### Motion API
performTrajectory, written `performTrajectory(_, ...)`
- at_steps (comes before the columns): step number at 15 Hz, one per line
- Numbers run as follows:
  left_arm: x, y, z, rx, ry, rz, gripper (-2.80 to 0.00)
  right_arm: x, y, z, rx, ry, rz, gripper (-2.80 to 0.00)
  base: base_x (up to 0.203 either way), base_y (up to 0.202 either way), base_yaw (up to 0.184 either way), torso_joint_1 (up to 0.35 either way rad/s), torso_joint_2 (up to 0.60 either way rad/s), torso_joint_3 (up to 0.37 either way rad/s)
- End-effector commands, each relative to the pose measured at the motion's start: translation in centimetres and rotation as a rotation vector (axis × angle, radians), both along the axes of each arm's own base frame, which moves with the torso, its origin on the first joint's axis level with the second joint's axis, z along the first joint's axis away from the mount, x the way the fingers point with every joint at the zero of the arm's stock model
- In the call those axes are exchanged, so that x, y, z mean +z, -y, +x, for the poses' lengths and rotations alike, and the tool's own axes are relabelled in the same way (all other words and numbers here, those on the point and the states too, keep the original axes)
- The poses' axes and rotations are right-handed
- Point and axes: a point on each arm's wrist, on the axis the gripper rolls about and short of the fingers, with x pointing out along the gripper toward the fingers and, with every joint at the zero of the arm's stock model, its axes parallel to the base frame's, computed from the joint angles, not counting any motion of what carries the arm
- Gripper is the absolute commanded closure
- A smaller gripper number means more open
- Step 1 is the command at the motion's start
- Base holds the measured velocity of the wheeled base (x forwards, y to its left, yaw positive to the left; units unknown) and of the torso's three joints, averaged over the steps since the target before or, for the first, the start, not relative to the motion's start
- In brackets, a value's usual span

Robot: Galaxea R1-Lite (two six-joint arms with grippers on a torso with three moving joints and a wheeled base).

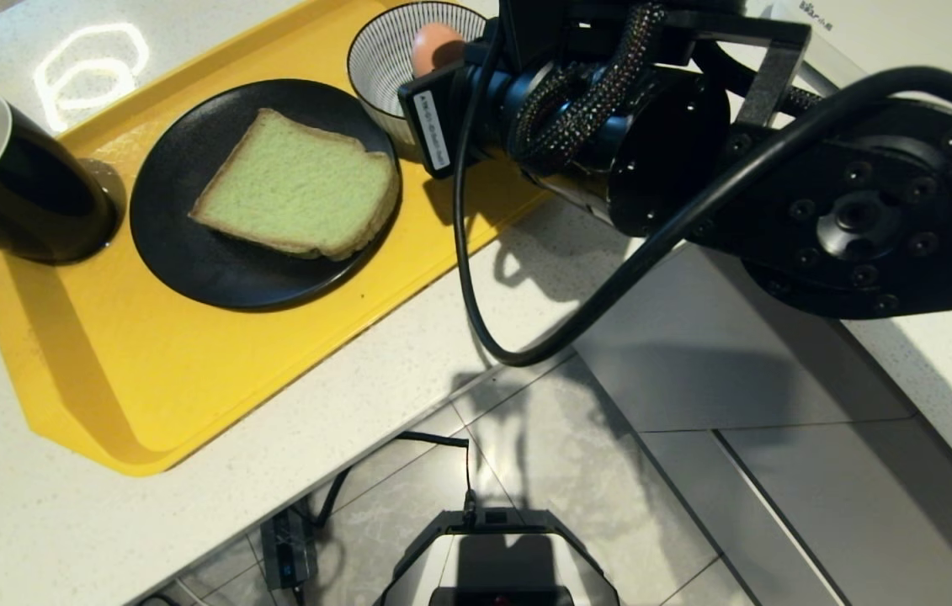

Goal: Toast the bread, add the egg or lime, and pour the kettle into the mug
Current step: Put the egg in the bowl, then pick up the kettle

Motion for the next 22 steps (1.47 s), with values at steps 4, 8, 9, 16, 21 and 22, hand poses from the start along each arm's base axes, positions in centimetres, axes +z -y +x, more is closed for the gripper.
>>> performTrajectory(4,-0.4,0.0,0.1,0.001,-0.013,0.000,0.00,-0.1,-0.1,0.0,0.000,0.001,-0.001,-2.80,0.000,0.000,0.000,0.000,0.00,0.000)
performTrajectory(8,-0.4,0.0,0.1,0.001,-0.013,0.000,0.00,0.0,0.0,0.0,-0.001,0.002,0.002,-2.80,0.000,0.000,0.000,0.000,0.00,0.000)
performTrajectory(9,-0.4,0.0,0.1,0.001,-0.013,0.000,0.00,0.1,0.1,0.0,-0.001,0.004,0.004,-2.80,0.000,0.000,0.000,0.000,0.00,0.000)
performTrajectory(16,-0.4,0.0,0.1,0.001,-0.013,0.000,0.00,4.4,3.4,-2.9,0.006,0.070,0.096,-2.80,0.000,0.000,0.000,0.000,0.00,0.000)
performTrajectory(21,-0.4,0.0,0.1,0.001,-0.013,0.000,0.00,6.9,5.7,-4.9,0.013,0.112,0.160,0.00,0.000,0.000,0.000,0.000,0.00,0.000)
performTrajectory(22,-0.4,0.0,0.1,0.000,-0.013,0.000,0.00,7.1,5.9,-5.0,0.012,0.114,0.164,0.00,0.000,0.000,0.000,0.000,0.00,0.000)
